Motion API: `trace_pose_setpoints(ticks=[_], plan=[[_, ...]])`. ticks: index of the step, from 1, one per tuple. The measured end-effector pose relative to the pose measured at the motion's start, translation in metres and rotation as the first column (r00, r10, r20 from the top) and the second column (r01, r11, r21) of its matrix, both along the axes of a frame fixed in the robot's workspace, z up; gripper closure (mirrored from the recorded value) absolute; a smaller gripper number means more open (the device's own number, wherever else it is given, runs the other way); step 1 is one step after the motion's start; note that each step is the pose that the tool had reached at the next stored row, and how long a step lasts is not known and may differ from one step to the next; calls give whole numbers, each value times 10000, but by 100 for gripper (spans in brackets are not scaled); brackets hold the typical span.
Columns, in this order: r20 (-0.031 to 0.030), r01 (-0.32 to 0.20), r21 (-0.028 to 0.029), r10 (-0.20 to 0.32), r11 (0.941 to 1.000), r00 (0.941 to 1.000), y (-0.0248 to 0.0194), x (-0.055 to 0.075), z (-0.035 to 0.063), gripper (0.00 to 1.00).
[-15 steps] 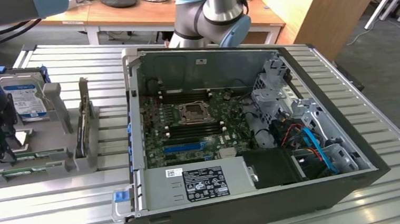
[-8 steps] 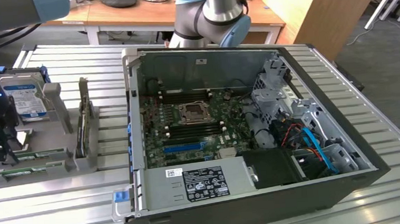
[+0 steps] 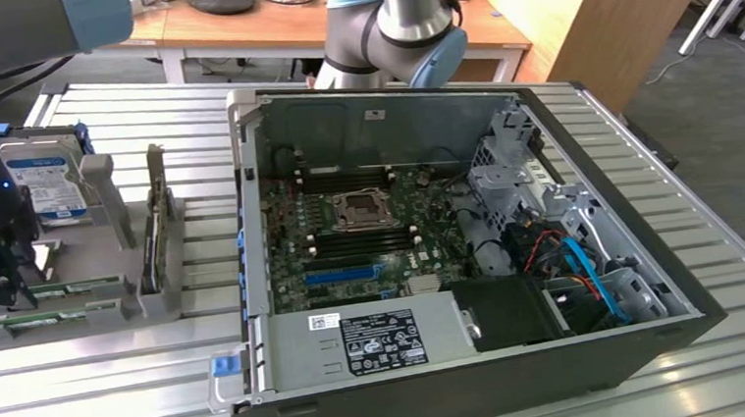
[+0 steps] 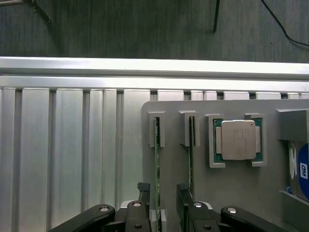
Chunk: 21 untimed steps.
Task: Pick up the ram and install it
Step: 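Pick up the ram and move it above insertion slot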
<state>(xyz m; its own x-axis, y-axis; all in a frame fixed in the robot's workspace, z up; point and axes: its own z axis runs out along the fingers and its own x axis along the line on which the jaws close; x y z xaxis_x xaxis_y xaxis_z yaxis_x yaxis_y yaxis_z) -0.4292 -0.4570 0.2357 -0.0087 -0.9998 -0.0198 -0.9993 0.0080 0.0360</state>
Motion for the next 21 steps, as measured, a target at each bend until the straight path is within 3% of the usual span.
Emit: trace_pose_setpoints(ticks=[21], plan=[[0, 0, 0, 0, 10000, 10000, 0, 0, -218, 64]])
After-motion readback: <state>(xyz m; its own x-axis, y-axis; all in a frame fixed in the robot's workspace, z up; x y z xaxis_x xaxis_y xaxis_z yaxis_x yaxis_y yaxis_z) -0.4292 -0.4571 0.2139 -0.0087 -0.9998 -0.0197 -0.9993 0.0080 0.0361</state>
